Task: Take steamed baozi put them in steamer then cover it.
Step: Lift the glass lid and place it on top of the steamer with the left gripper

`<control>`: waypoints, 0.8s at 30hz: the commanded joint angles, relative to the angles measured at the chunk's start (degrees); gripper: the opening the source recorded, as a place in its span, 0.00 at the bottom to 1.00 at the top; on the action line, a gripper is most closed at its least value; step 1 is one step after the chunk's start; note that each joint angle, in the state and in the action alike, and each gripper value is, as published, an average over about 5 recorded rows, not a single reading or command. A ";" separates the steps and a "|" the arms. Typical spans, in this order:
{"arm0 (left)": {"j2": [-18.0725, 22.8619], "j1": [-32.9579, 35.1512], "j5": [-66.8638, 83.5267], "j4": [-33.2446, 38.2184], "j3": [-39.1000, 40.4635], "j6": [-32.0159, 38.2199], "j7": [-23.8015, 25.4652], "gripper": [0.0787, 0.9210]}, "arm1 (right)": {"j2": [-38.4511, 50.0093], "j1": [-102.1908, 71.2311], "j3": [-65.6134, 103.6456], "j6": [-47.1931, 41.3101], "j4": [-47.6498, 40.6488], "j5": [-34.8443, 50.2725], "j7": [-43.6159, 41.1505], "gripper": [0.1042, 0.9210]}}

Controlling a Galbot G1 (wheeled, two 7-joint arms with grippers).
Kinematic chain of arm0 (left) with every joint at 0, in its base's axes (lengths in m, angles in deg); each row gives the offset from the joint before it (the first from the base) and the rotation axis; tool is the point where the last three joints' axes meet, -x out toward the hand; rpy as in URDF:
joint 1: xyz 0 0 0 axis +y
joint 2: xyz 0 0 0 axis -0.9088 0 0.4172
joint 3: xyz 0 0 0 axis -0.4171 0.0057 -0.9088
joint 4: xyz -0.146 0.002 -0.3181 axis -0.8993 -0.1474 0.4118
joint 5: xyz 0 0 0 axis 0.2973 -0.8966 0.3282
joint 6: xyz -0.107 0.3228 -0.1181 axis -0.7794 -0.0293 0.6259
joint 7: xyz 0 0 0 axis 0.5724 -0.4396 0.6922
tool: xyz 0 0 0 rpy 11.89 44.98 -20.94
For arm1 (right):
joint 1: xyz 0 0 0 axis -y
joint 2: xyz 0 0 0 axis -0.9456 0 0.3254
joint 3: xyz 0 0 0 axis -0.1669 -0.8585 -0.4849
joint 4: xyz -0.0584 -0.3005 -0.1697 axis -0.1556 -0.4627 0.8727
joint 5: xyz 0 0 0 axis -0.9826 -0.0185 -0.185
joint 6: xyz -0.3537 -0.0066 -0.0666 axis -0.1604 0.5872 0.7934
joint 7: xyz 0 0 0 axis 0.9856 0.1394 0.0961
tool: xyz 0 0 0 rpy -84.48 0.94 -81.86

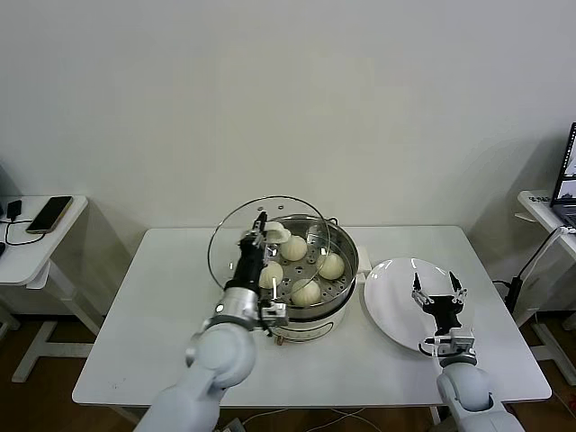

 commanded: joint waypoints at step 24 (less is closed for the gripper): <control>12.04 -5.14 -14.11 -14.29 5.33 -5.00 6.55 0.13 | -0.33 0.37 0.13 -0.88 -1.82 -1.35 0.10 0.88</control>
